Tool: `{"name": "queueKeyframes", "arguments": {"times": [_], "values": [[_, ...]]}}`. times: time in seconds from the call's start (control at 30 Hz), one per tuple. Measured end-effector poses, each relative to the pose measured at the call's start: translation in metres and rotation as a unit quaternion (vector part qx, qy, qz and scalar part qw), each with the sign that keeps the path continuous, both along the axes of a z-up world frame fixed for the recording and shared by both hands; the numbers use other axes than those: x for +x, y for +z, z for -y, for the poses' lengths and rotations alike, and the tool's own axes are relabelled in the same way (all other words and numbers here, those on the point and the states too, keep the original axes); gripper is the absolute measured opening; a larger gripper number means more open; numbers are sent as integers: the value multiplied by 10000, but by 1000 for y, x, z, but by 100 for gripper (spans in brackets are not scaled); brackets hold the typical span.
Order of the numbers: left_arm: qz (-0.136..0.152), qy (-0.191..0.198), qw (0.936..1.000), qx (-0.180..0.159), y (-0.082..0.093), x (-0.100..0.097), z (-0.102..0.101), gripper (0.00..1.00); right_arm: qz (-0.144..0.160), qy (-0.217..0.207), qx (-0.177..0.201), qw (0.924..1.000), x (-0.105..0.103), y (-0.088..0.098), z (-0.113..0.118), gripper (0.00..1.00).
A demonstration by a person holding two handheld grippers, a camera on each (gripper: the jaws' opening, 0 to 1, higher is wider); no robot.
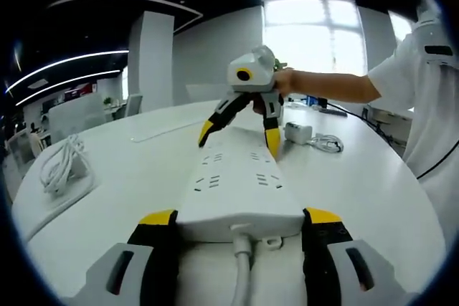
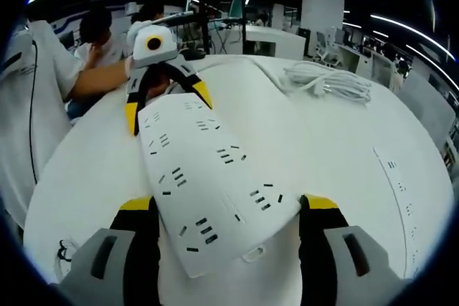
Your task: Straighten the power strip on the desk, plug the charger into it
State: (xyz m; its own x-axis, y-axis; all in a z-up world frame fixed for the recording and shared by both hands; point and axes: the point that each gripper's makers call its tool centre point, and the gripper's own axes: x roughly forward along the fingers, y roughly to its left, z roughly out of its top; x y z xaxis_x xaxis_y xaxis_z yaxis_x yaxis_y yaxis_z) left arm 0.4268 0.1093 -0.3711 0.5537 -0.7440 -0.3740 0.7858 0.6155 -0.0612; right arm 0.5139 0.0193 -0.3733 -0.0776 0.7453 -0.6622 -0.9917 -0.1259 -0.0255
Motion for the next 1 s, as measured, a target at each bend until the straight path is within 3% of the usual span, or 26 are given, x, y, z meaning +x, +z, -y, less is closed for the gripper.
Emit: {"name": "queueKeyframes", "arguments": {"times": [0.43, 1.0], "values": [[-281, -299, 9980, 478, 1, -4, -4, 70, 0, -444, -28, 9990, -2, -5, -2, 78], [-885, -760, 9817, 1503, -1, -10, -4, 70, 37, -869, -55, 9962, -19, -1, 2, 78]]}}
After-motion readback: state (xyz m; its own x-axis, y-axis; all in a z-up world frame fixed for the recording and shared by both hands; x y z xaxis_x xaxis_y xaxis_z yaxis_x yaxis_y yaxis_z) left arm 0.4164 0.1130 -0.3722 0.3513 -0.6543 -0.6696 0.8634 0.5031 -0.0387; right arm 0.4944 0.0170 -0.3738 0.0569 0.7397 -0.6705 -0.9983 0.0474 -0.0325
